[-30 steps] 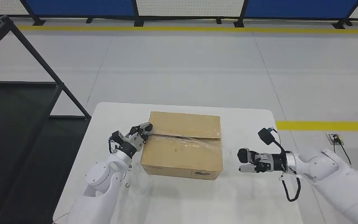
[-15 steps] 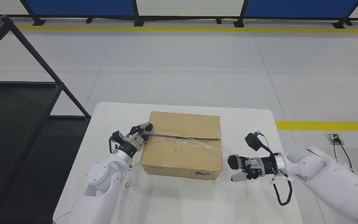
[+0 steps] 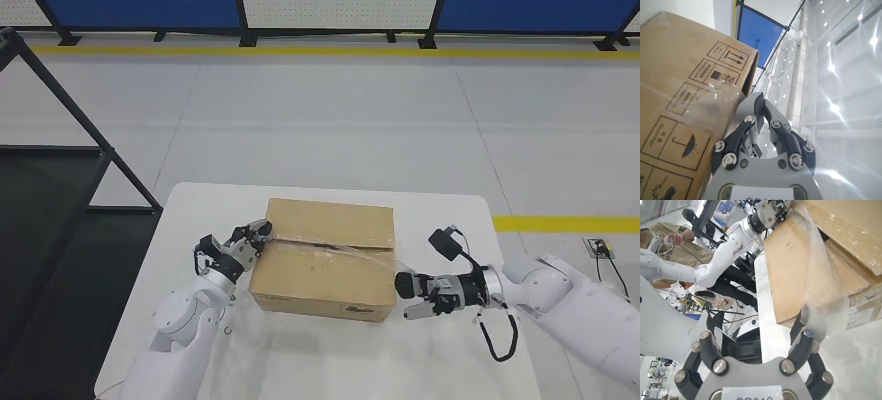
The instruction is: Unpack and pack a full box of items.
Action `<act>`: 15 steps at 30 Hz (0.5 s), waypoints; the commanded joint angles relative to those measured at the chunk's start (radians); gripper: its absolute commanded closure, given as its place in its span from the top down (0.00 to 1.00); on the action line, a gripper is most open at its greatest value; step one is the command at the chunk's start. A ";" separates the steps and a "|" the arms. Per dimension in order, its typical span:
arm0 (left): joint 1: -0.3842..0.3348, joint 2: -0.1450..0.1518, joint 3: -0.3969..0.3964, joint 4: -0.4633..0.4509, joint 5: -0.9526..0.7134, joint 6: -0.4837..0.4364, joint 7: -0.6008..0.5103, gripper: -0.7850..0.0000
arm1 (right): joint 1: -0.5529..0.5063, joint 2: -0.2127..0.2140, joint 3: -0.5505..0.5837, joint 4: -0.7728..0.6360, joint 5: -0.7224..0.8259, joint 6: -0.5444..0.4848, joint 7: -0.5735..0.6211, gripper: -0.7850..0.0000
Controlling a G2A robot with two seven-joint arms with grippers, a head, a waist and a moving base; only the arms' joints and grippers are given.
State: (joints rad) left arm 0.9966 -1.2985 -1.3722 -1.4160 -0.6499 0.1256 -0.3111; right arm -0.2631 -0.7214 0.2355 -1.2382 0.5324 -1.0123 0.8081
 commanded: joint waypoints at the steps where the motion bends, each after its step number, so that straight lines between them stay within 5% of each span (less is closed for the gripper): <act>1: 0.001 0.000 0.000 -0.001 0.000 -0.001 0.000 0.05 | 0.008 -0.001 -0.009 -0.013 0.031 0.000 0.000 1.00; 15: 0.014 -0.001 -0.005 -0.016 -0.001 -0.001 0.001 0.05 | 0.063 -0.008 -0.066 0.046 0.146 0.000 0.000 1.00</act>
State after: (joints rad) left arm 1.0091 -1.2993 -1.3763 -1.4307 -0.6504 0.1247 -0.3101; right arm -0.2013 -0.7319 0.1695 -1.1988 0.6809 -1.0118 0.8085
